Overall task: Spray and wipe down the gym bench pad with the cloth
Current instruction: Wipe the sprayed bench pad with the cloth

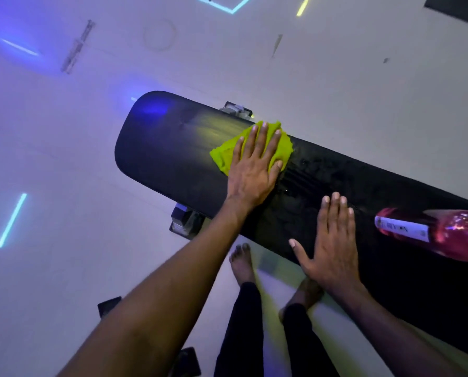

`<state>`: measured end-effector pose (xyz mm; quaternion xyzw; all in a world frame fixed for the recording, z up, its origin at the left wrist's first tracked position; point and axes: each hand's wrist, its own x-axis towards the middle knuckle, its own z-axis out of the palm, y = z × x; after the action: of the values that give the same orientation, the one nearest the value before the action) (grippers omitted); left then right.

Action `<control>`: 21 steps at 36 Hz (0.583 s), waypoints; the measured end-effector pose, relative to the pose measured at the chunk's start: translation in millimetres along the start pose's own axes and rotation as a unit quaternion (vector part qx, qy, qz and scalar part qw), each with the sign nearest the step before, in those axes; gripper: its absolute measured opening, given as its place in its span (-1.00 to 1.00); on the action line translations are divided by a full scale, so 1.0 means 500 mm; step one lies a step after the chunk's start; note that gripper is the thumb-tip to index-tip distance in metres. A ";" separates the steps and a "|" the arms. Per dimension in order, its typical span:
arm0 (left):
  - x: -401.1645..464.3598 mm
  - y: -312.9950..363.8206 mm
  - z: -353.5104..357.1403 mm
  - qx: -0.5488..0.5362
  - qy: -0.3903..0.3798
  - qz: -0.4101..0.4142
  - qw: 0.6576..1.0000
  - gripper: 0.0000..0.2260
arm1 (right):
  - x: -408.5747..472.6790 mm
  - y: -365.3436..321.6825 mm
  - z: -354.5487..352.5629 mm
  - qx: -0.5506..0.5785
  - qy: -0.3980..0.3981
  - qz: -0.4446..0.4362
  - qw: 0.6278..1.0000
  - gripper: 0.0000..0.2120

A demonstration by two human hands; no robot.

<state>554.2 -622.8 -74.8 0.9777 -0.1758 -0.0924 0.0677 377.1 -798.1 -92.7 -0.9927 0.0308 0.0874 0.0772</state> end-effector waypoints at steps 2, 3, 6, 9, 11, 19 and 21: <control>0.004 0.050 0.002 -0.012 0.017 -0.060 0.998 -0.45 | -0.010 0.008 0.003 0.007 0.004 0.000 1.000 0.03; 0.007 0.076 0.001 -0.020 0.021 -0.090 0.996 -0.45 | -0.014 0.011 0.005 0.009 0.005 0.001 1.000 0.03; 0.017 0.142 -0.004 -0.048 0.009 -0.123 0.991 -0.45 | -0.028 0.021 0.009 0.009 0.007 0.006 1.000 0.02; 0.005 0.200 0.001 -0.043 -0.016 -0.029 0.999 -0.46 | -0.043 0.032 0.016 0.007 0.008 0.007 1.000 0.01; -0.020 0.210 0.013 -0.020 -0.029 0.064 0.997 -0.46 | -0.051 0.036 0.020 0.013 0.011 0.006 1.000 0.01; -0.099 0.016 0.006 0.072 -0.017 0.162 0.984 -0.45 | -0.058 0.039 0.021 0.018 0.015 0.000 1.000 0.03; -0.128 -0.027 -0.001 0.077 -0.007 0.089 0.993 -0.45 | -0.059 0.040 0.020 0.017 0.014 -0.002 1.000 0.02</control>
<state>499.9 -587.4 -66.5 0.9598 -0.2693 -0.0795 -0.0008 344.8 -815.1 -100.1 -0.9924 0.0315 0.0730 0.0938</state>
